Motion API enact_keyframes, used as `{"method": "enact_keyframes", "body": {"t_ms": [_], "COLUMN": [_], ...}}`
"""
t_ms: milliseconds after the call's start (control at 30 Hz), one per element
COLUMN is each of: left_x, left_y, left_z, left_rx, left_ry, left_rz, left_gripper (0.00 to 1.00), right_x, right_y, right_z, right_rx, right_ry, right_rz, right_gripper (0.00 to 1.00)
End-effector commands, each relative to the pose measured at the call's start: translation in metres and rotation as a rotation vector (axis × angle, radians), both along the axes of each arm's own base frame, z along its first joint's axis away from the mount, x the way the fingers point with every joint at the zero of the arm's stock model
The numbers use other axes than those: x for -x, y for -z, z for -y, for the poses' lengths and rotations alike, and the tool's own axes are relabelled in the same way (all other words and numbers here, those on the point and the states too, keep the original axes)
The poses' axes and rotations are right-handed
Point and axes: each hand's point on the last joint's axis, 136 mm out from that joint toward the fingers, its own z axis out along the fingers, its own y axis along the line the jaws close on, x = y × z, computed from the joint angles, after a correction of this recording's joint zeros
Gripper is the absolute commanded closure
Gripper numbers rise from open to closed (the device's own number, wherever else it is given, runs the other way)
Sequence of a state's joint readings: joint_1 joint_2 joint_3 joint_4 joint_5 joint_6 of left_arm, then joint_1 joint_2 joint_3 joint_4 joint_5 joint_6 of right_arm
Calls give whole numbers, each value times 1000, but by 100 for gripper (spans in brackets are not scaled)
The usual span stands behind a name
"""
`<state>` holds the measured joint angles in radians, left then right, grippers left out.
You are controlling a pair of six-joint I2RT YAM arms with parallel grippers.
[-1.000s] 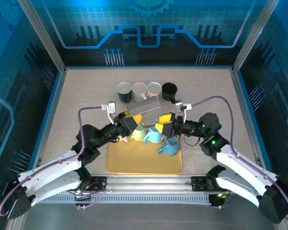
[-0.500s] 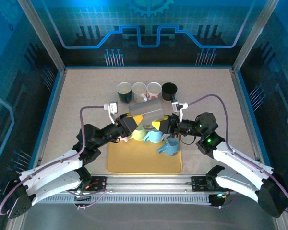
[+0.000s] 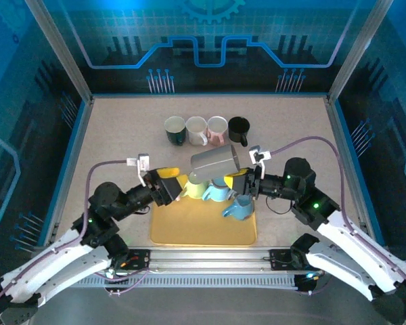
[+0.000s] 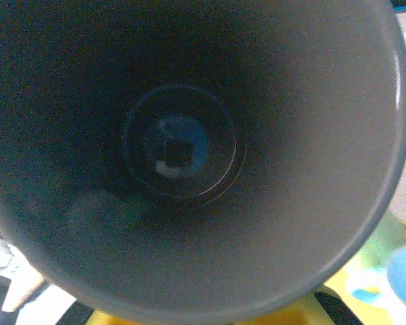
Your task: Turn the mug right side up
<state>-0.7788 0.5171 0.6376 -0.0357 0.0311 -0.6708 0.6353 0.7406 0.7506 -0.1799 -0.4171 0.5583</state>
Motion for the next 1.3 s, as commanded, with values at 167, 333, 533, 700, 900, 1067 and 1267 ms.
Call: {"method": "enact_keyframes", "body": {"t_ms": [167,333,533,700,900,1067,1267], "left_x": [-18,-25,-30,-25,-19,-15,-14], "left_y": [42,34,33,33,44,43,44], "left_z": [-29,-20,-9,-2,4,9,10], "left_rx": [-543,-567,-578,-569,-553,-520,-512], "left_ry": [-117,-97,-70,-21,29,61,72], "left_rz": [-28,39,94,105,80,74,64], "left_gripper": [1,1,1,1,1,1,1], "right_x": [-35,-66,-110,-144,-173,-186,-195], "right_y": [-22,-22,-26,-18,8,35,69], "right_z": [48,69,108,141,168,188,197], "right_rx": [345,528,589,648,751,790,783], "right_ry": [244,367,545,670,747,816,848], "right_rz": [186,224,194,159,107,51,-30], "right_gripper": [100,100,100,100,100,100,100]}}
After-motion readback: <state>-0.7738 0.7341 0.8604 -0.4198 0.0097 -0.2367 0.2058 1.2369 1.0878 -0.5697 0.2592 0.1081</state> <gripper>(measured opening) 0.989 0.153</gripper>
